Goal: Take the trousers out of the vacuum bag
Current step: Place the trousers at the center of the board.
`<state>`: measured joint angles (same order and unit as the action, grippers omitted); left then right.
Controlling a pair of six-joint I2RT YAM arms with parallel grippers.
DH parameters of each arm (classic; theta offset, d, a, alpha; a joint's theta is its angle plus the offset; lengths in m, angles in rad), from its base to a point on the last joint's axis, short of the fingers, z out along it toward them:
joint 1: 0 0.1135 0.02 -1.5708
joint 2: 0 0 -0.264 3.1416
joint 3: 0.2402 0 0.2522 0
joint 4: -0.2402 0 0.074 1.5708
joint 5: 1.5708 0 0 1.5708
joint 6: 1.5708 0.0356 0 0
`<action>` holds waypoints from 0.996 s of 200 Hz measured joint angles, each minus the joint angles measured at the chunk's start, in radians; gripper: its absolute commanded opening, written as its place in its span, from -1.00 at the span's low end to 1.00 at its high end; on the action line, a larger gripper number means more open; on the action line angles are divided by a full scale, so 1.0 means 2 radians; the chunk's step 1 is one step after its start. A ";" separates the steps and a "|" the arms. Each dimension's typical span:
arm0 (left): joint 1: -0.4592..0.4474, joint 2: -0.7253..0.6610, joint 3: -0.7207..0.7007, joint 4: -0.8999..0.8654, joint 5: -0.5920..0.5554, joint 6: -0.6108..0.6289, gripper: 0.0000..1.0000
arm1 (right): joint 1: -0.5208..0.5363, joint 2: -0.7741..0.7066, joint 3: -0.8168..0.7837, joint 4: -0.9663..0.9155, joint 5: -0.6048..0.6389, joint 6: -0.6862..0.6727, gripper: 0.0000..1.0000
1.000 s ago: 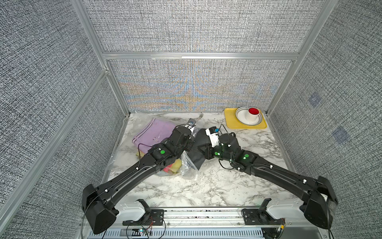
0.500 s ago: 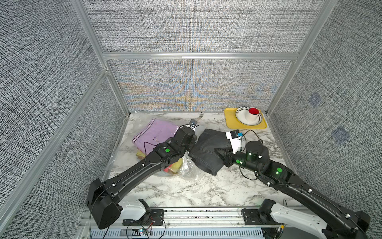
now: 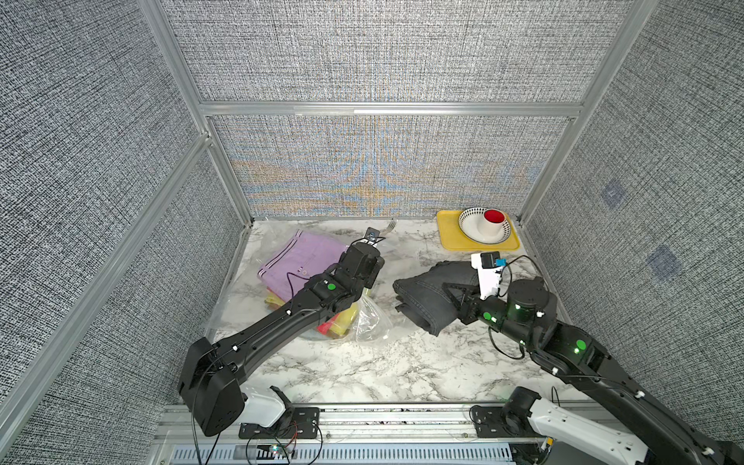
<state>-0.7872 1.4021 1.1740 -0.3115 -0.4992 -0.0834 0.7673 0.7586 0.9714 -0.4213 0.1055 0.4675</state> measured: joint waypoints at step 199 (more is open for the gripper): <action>0.109 -0.145 0.002 -0.125 -0.025 -0.038 -1.00 | -0.198 0.088 -0.035 0.072 -0.031 -0.003 -1.00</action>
<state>-0.5682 1.1118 1.1786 -0.5610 -0.5499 -0.1585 0.3717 0.9352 0.9009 -0.2775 0.0433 0.4622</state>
